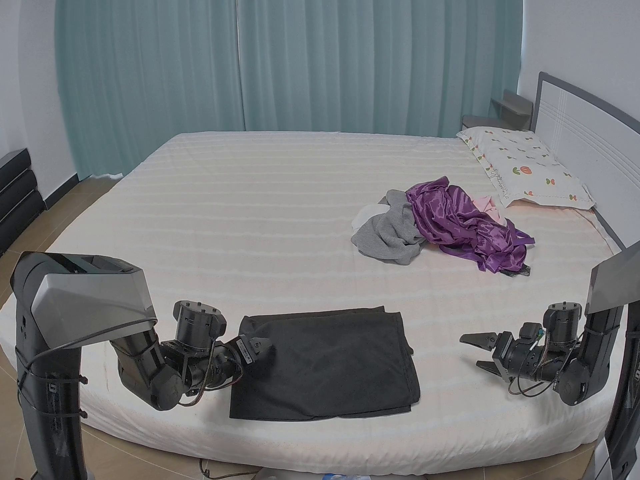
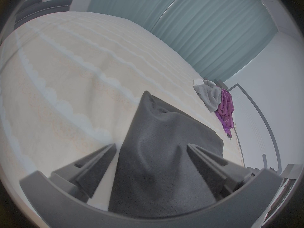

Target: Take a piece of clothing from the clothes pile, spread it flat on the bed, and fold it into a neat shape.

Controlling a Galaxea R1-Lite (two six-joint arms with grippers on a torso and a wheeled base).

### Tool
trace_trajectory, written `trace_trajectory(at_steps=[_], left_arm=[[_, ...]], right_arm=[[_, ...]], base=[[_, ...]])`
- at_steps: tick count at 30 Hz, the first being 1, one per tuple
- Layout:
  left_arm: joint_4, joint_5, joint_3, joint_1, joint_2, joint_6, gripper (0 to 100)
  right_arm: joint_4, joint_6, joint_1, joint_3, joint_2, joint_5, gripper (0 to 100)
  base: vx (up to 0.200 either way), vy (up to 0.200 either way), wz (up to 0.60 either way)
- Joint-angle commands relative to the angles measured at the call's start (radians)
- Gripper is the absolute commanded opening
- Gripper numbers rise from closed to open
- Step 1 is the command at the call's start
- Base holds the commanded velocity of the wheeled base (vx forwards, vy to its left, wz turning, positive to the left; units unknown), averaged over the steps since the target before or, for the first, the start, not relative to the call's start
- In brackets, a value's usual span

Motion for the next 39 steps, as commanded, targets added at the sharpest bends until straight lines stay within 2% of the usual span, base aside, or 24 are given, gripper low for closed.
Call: trace_trajectory(at_steps=[1, 22, 30, 39], left_arm=[[0.0, -0.001, 0.006, -0.001, 0.014, -0.002, 0], [-0.027, 0.001, 0.0, 0.002, 0.014, -0.023, 0], [-0.027, 0.001, -0.011, 0.005, 0.008, -0.065, 0], [-0.029, 0.001, -0.013, 0.019, 0.002, -0.066, 0]], right_arm=[[0.001, 0.0, 0.001, 0.0, 0.003, 0.001, 100], [0.0, 0.0, -0.012, -0.012, 0.029, 0.001, 100], [0.0, 0.0, -0.012, -0.014, 0.03, 0.001, 100], [0.0, 0.0, -0.012, -0.014, 0.03, 0.001, 100]], base=[[0.0, 0.0, 0.0], [0.0, 0.0, 0.0], [0.0, 0.0, 0.0], [0.0, 0.2, 0.0]])
